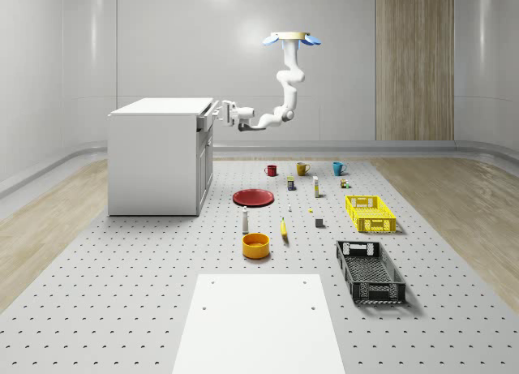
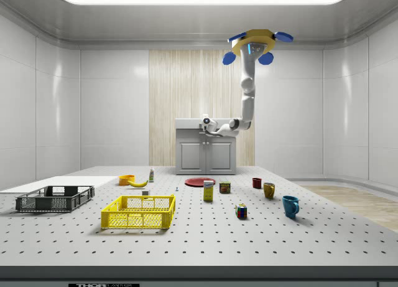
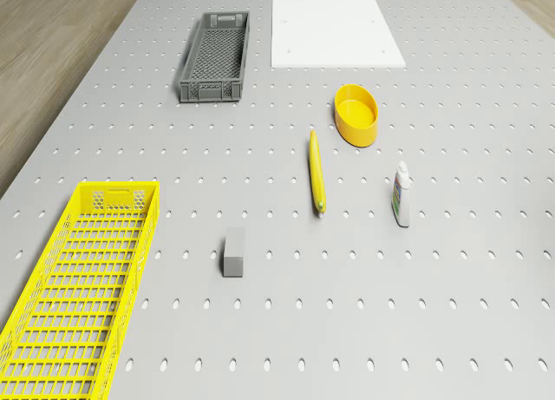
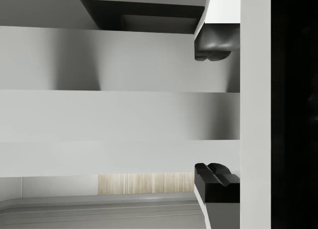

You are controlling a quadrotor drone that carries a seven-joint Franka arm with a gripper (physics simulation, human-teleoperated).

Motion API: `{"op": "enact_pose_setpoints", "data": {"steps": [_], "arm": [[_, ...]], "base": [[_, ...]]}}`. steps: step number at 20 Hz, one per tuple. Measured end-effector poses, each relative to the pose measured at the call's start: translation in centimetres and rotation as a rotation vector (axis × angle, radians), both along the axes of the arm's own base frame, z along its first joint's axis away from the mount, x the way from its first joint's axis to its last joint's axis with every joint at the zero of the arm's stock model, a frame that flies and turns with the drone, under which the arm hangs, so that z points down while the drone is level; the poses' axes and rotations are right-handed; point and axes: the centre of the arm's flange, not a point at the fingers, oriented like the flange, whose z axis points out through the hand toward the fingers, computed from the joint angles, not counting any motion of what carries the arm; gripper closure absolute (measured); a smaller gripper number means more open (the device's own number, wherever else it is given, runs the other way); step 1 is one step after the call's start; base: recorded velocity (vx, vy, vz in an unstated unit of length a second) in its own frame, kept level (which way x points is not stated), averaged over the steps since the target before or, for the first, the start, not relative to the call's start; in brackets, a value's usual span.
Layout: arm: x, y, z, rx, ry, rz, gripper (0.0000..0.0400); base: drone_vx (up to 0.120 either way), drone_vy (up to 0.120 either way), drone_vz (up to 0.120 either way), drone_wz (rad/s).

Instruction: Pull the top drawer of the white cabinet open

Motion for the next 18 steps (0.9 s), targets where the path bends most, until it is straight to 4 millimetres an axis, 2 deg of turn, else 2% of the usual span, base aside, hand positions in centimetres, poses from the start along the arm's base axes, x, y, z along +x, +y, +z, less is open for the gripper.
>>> {"op": "enact_pose_setpoints", "data": {"steps": [2,4,7,8,13,18], "arm": [[-0.2,0.4,0.0,0.000,0.000,0.005,0.0111],[-0.6,1.0,0.0,0.000,0.000,0.014,0.0184],[-1.5,2.0,0.0,0.000,0.000,0.033,0.0241],[-1.7,2.0,0.4,-0.004,0.010,0.041,0.0244],[-3.0,2.3,0.0,-0.001,0.002,0.066,0.0280],[-4.6,1.6,0.0,-0.002,0.040,0.103,0.0274]], "base": [[0.000,0.000,0.000,0.000],[0.000,0.000,0.000,0.000],[0.000,0.000,0.000,0.000],[0.000,0.000,0.000,0.000],[0.000,0.000,0.000,0.000],[0.000,0.000,0.000,0.000]]}}
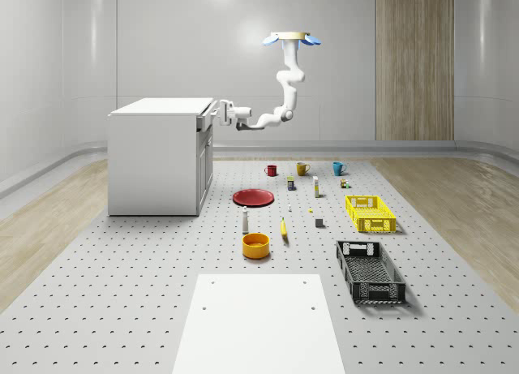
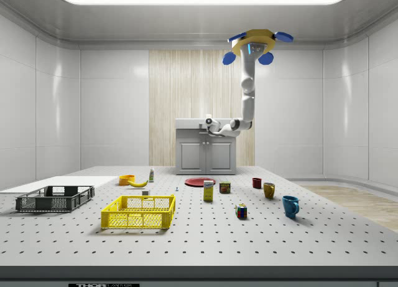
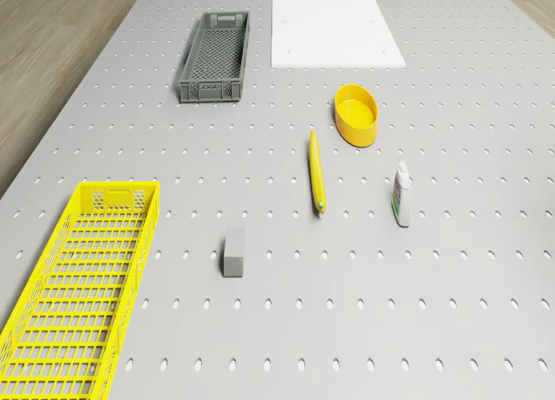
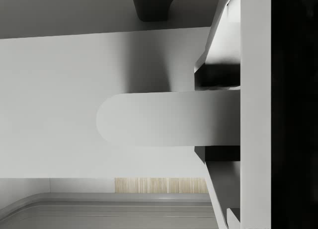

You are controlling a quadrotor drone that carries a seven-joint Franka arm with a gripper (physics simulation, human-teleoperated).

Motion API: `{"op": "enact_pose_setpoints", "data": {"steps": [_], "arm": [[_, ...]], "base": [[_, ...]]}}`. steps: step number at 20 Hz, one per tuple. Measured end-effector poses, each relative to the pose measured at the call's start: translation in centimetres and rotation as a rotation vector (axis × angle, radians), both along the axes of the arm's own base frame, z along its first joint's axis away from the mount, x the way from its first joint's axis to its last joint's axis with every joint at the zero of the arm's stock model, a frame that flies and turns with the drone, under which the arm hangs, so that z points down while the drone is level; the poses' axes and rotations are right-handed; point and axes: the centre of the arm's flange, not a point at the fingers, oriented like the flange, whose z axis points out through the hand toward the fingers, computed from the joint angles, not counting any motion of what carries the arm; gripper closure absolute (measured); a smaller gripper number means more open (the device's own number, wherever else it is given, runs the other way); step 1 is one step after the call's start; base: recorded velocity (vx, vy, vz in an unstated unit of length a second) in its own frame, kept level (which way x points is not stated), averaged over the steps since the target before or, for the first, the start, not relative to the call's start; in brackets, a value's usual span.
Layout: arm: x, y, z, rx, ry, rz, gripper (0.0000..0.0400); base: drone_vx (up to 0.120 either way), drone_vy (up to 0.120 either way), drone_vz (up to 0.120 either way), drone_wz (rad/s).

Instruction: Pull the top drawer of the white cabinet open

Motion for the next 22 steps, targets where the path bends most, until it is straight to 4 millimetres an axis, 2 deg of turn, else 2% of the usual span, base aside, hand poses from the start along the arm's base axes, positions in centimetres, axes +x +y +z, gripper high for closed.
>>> {"op": "enact_pose_setpoints", "data": {"steps": [7,12,17,19,22], "arm": [[-0.6,-2.8,0.2,-0.001,-0.025,0.005,0.0259],[1.1,-5.8,0.1,0.001,-0.034,-0.034,0.0284],[2.1,-7.8,-0.1,0.002,-0.038,-0.054,0.0292],[2.3,-8.3,-0.2,0.002,-0.038,-0.057,0.0215],[2.4,-8.1,-0.2,0.002,-0.039,-0.060,0.0151]], "base": [[0.000,0.000,0.000,0.000],[0.000,0.000,0.000,0.000],[0.000,0.000,0.000,0.000],[0.000,0.000,0.000,0.000],[0.000,0.000,0.000,0.000]]}}
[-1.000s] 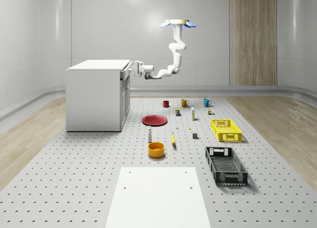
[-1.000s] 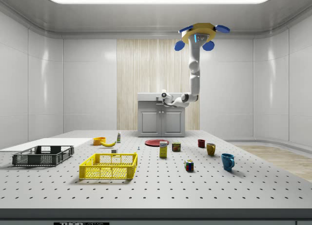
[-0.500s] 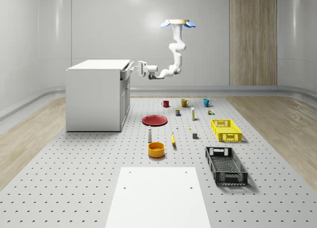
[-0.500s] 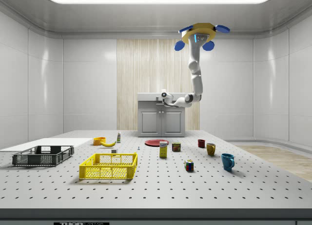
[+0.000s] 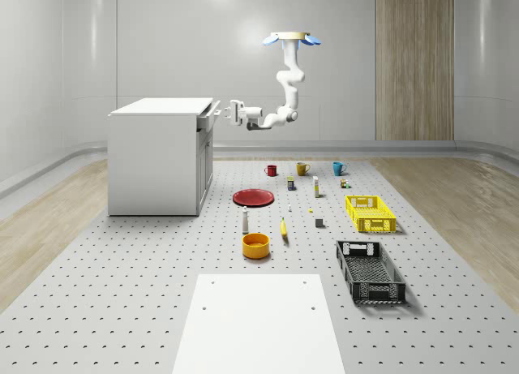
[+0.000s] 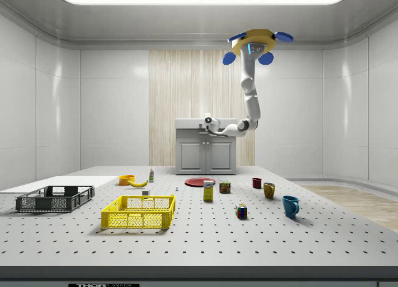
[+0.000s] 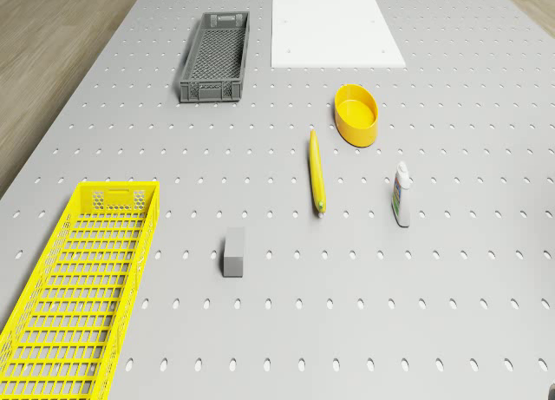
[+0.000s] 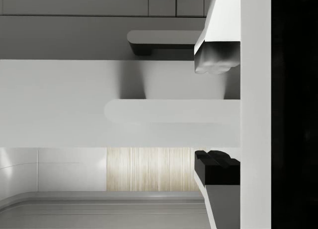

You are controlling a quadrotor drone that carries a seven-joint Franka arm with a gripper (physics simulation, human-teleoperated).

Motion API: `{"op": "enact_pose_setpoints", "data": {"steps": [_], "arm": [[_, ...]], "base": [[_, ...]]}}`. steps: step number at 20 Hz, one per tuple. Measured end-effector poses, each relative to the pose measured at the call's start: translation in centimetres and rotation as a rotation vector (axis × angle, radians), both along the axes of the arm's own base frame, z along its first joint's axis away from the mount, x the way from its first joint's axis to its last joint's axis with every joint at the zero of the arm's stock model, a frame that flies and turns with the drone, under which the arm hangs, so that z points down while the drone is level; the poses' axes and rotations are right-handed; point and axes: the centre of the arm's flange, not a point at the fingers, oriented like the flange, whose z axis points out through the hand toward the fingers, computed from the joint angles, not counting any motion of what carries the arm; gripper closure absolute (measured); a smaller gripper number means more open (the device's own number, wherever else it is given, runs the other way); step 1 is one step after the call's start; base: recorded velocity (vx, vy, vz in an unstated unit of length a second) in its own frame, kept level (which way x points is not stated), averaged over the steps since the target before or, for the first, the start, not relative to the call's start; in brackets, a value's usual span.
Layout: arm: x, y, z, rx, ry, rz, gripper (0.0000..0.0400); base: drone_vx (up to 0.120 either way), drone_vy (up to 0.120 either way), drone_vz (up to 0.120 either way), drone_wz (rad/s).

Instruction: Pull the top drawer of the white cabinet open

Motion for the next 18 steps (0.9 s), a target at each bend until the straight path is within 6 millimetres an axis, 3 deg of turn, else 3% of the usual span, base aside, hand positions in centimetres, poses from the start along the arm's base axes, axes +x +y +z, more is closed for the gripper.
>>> {"op": "enact_pose_setpoints", "data": {"steps": [6,18], "arm": [[0.1,1.7,0.0,0.000,-0.001,-0.001,0.0108],[0.3,3.4,0.0,0.001,-0.001,-0.009,0.0096]], "base": [[0.000,0.000,0.000,0.000],[0.000,0.000,0.000,0.000]]}}
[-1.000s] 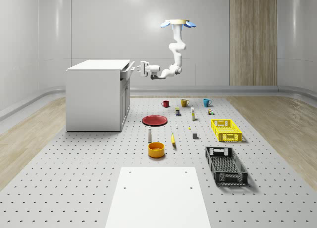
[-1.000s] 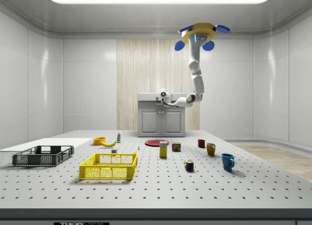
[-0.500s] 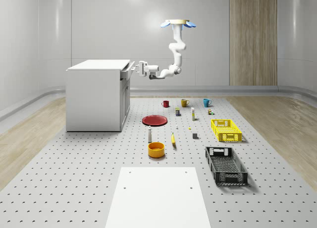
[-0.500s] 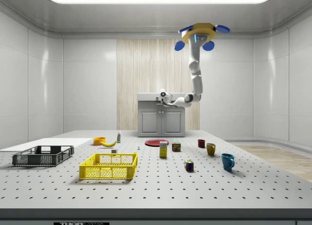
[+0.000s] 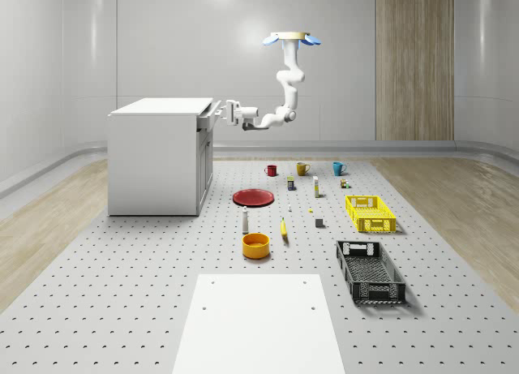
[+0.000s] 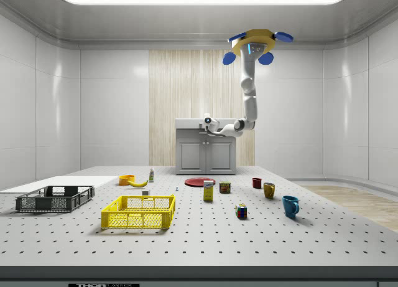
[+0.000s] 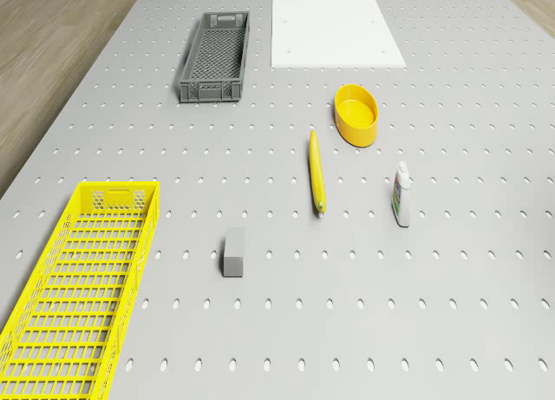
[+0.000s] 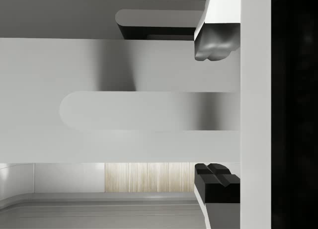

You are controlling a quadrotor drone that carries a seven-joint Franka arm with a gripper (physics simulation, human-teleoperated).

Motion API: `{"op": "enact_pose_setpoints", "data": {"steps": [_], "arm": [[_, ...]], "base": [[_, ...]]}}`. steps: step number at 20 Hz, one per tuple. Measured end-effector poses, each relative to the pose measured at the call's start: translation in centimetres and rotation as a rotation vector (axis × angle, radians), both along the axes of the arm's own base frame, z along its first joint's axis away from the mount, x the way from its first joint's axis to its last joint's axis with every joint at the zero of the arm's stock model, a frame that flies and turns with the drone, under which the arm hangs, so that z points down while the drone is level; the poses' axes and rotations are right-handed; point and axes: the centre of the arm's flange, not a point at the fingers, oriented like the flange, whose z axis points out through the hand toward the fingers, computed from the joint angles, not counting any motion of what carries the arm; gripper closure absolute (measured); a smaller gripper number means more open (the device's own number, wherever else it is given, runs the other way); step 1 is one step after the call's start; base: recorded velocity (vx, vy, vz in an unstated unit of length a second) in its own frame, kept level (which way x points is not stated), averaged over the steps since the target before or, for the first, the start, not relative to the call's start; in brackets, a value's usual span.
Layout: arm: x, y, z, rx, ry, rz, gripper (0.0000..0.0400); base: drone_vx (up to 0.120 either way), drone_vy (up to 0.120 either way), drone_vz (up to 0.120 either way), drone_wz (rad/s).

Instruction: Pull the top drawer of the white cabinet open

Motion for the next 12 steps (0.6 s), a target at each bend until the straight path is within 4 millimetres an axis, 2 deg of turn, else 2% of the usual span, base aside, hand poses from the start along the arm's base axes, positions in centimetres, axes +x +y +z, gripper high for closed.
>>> {"op": "enact_pose_setpoints", "data": {"steps": [6,9,12], "arm": [[0.13,0.36,0.01,0.000,0.000,-0.004,0.0095],[0.19,0.40,0.01,0.000,0.000,-0.006,0.0192],[0.25,0.40,0.01,0.000,0.000,-0.008,0.0246]], "base": [[0.000,0.000,0.000,0.000],[0.000,0.000,0.000,0.000],[0.000,0.000,0.000,0.000]]}}
